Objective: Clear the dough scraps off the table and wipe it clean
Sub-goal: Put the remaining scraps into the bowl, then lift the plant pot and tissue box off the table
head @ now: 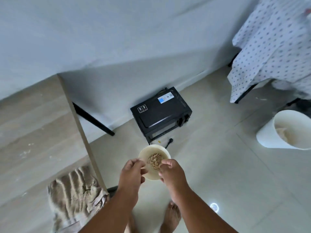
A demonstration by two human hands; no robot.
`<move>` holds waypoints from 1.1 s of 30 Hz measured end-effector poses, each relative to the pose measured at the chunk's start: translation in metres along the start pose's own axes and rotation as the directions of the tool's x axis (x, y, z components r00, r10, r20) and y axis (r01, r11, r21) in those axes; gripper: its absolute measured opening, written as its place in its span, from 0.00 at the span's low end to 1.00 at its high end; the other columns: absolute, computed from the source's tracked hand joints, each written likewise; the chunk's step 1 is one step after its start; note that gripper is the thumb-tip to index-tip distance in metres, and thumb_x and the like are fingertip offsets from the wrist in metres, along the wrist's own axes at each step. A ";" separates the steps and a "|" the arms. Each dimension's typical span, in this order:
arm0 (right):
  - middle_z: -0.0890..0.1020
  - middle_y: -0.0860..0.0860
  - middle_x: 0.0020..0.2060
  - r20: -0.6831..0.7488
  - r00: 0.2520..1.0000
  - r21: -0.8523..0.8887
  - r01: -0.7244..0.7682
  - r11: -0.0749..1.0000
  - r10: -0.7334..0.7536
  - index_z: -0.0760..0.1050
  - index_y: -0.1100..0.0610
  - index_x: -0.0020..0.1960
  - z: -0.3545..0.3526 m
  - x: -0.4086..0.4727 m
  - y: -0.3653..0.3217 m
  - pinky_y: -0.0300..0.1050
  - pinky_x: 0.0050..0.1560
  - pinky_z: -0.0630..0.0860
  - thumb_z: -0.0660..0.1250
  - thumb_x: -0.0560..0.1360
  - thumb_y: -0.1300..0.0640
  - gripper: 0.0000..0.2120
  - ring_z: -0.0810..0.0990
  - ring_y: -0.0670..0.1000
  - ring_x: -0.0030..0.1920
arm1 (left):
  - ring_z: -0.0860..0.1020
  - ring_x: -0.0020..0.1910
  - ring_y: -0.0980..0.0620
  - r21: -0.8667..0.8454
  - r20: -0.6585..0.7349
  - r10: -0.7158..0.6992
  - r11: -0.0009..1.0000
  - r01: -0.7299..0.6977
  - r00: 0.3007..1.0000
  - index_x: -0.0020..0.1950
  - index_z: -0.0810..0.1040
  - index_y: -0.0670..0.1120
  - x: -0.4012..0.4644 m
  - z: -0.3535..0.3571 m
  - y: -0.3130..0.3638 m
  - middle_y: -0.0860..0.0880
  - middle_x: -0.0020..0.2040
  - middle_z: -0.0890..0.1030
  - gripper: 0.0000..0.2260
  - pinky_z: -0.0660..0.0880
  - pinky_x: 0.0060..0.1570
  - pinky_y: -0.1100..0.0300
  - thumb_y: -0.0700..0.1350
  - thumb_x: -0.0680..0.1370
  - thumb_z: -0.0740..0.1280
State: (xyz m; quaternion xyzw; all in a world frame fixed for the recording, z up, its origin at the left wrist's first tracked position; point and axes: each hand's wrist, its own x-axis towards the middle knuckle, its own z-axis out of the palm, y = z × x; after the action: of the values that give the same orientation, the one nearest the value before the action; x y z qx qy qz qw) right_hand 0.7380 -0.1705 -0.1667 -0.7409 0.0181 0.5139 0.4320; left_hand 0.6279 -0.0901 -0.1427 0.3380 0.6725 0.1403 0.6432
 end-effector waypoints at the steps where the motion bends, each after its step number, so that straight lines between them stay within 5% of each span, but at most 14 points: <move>1: 0.84 0.51 0.54 0.003 1.000 0.001 0.004 1.000 -0.004 0.78 0.43 0.48 0.000 -0.011 -0.010 0.56 0.58 0.83 0.64 0.76 0.55 0.08 0.85 0.51 0.52 | 0.74 0.30 0.52 -0.016 0.003 -0.007 1.000 0.007 1.000 0.49 0.80 0.45 -0.009 -0.008 0.008 0.45 0.40 0.81 0.01 0.78 0.50 0.32 0.41 0.78 0.70; 4: 0.84 0.51 0.51 0.031 0.999 -0.011 0.005 1.000 -0.005 0.79 0.48 0.57 0.005 -0.045 -0.034 0.55 0.55 0.84 0.64 0.79 0.58 0.10 0.85 0.51 0.47 | 0.72 0.32 0.50 -0.033 0.000 -0.017 0.999 0.017 1.000 0.46 0.81 0.49 -0.041 -0.038 0.034 0.50 0.36 0.82 0.03 0.80 0.48 0.31 0.47 0.77 0.72; 7: 0.84 0.55 0.46 0.066 0.996 -0.054 0.056 0.997 -0.053 0.78 0.52 0.59 0.016 -0.077 -0.057 0.50 0.51 0.84 0.63 0.80 0.60 0.11 0.83 0.51 0.41 | 0.75 0.38 0.49 -0.080 -0.040 0.107 0.991 -0.109 0.994 0.43 0.82 0.50 -0.064 -0.069 0.054 0.52 0.34 0.82 0.04 0.74 0.35 0.57 0.49 0.72 0.73; 15: 0.85 0.53 0.42 0.157 0.960 -0.147 0.255 0.956 -0.232 0.79 0.50 0.55 0.080 -0.157 -0.073 0.50 0.45 0.81 0.65 0.78 0.57 0.07 0.82 0.50 0.38 | 0.78 0.33 0.53 0.020 -0.048 0.291 0.957 -0.291 0.955 0.43 0.83 0.49 -0.092 -0.187 0.067 0.49 0.35 0.83 0.04 0.71 0.33 0.59 0.45 0.78 0.70; 23: 0.85 0.54 0.44 0.234 0.907 -0.310 0.412 0.857 -0.351 0.79 0.51 0.53 0.194 -0.222 -0.048 0.59 0.51 0.84 0.65 0.78 0.57 0.06 0.83 0.55 0.41 | 0.80 0.35 0.55 0.067 -0.186 0.356 0.935 -0.349 0.916 0.46 0.82 0.51 -0.118 -0.353 0.049 0.52 0.37 0.84 0.05 0.76 0.36 0.56 0.51 0.77 0.71; 33: 0.83 0.56 0.41 0.368 0.850 -0.304 0.494 0.815 -0.378 0.78 0.57 0.53 0.334 -0.300 0.005 0.46 0.37 0.78 0.65 0.79 0.63 0.05 0.81 0.52 0.38 | 0.75 0.29 0.58 0.061 -0.296 0.373 0.926 -0.373 0.879 0.46 0.81 0.52 -0.135 -0.499 0.005 0.52 0.34 0.82 0.03 0.73 0.34 0.60 0.50 0.77 0.71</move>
State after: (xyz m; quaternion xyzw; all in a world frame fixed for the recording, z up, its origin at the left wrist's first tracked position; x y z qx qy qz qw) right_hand 0.3453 -0.0793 0.0302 -0.7115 -0.3194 0.4959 0.3820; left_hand 0.1425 -0.0491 0.0306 0.4363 0.6855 0.3106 0.4931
